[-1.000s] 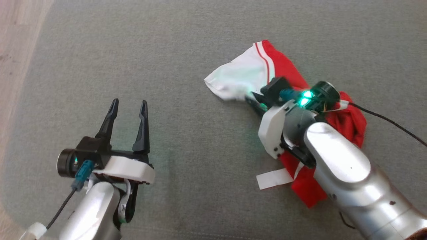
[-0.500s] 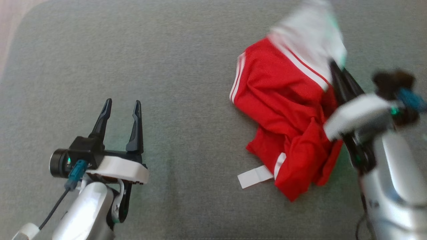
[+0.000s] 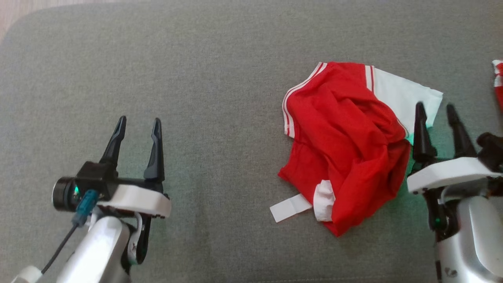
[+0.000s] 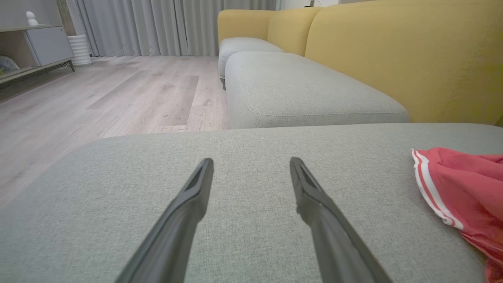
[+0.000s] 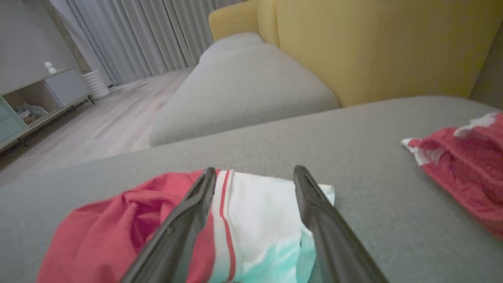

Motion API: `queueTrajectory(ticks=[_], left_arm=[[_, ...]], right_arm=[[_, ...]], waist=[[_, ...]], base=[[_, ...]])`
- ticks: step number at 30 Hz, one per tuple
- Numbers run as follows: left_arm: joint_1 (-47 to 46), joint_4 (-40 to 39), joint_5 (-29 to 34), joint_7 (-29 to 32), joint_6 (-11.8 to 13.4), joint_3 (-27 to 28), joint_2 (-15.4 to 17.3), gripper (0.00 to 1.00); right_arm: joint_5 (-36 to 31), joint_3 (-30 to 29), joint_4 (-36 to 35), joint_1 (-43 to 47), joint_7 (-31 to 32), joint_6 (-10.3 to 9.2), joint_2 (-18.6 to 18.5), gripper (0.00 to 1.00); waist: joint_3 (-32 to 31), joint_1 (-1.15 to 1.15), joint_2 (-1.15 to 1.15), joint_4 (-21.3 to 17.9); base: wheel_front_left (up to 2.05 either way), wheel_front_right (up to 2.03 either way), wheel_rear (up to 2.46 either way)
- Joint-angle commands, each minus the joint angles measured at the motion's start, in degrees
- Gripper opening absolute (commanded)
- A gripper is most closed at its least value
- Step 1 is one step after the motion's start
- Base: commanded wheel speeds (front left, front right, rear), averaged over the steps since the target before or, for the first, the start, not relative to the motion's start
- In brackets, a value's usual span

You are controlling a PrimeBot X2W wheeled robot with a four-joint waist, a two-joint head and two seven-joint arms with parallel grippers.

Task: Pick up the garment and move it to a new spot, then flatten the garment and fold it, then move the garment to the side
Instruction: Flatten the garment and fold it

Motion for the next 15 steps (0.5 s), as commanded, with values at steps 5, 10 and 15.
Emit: queueTrajectory(ticks=[5, 10, 15], left_arm=[[1.2, -2.5, -0.8, -0.4, 1.6, 2.9, 2.2, 1.0], [2.6, -3.0, -1.0, -1.0, 2.7, 3.4, 2.4, 1.0], [3.7, -3.7, -0.7, -1.3, 3.7, 3.5, 2.7, 1.0]], right_arm=[[-3.0, 4.6, -11.5, 2.6, -3.0, -0.04, -2.2, 1.0], [-4.2, 7.6, -18.7, 5.5, -0.5, -0.04, -3.3, 1.0], [-4.6, 7.2, -24.3, 10.1, 2.3, -0.04, -2.2, 1.0]], waist=[[-1.4, 0.0, 0.0, -0.8], [-2.8, 0.0, 0.0, -1.0], [-4.1, 0.0, 0.0, -0.7]], base=[[0.0, 0.0, 0.0], [0.0, 0.0, 0.0], [0.0, 0.0, 0.0]])
